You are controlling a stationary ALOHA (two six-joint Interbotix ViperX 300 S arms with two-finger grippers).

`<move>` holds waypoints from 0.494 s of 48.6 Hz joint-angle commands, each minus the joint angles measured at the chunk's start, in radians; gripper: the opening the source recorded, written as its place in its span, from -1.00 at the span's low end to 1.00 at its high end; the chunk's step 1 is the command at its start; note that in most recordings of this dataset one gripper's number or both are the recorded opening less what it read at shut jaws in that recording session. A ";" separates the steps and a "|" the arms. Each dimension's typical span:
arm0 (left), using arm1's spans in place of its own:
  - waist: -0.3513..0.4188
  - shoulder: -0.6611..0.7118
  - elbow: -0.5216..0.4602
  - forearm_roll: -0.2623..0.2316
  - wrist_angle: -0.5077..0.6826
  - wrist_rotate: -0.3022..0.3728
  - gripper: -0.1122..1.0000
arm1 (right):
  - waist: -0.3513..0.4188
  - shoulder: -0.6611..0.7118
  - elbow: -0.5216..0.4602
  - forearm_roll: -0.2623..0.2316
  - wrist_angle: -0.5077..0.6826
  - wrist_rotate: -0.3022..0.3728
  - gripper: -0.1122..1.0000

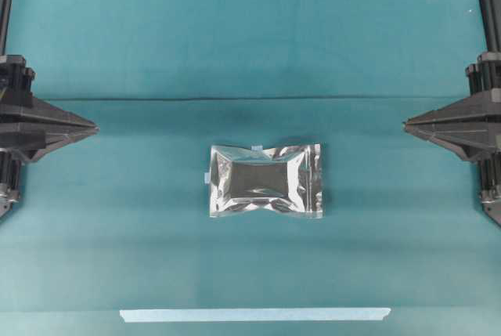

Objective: Hand over the silver zip bag and make it stand upright.
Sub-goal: 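Move the right gripper open toward the right edge of the silver bag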

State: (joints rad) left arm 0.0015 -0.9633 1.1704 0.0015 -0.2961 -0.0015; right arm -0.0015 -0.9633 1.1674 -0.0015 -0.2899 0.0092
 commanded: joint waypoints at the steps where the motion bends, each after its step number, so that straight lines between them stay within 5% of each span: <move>1: 0.003 0.023 -0.017 0.009 0.014 0.012 -0.54 | -0.003 0.011 -0.011 0.008 -0.005 0.008 -0.64; 8: 0.000 0.046 -0.055 0.009 0.038 0.031 -0.80 | -0.003 0.037 -0.057 0.121 0.100 0.080 -0.79; 14: -0.002 0.052 -0.084 0.009 0.114 0.072 -0.81 | -0.002 0.066 -0.101 0.189 0.193 0.184 -0.79; 24: -0.002 0.049 -0.110 0.009 0.198 0.091 -0.81 | -0.002 0.140 -0.121 0.405 0.307 0.514 -0.79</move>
State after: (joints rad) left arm 0.0015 -0.9173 1.0907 0.0077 -0.1120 0.0905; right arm -0.0046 -0.8606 1.0646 0.3344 -0.0123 0.4264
